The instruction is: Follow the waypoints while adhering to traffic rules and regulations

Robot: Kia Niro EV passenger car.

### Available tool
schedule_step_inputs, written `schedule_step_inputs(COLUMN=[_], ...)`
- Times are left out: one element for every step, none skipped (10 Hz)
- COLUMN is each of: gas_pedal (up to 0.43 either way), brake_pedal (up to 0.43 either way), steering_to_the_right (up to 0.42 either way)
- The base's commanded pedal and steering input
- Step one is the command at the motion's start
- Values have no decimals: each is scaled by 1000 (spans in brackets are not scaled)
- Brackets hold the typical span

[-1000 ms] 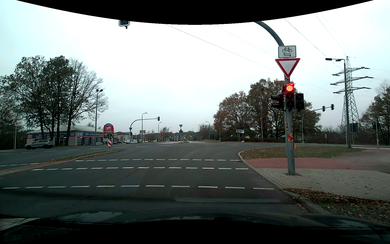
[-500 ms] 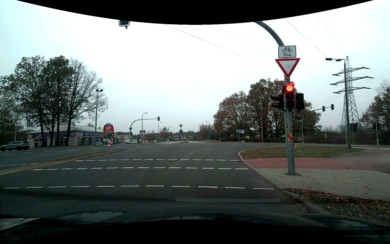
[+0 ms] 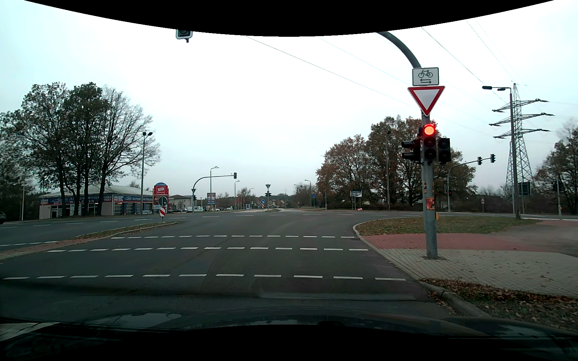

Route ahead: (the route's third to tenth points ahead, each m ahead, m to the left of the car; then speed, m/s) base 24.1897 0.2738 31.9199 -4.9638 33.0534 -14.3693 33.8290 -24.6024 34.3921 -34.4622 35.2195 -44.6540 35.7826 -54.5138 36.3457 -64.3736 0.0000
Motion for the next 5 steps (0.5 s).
schedule_step_inputs(gas_pedal=[0, 0, 0, 0, 0], brake_pedal=[366, 360, 360, 366, 366], steering_to_the_right=[4, 4, 4, 4, 4])
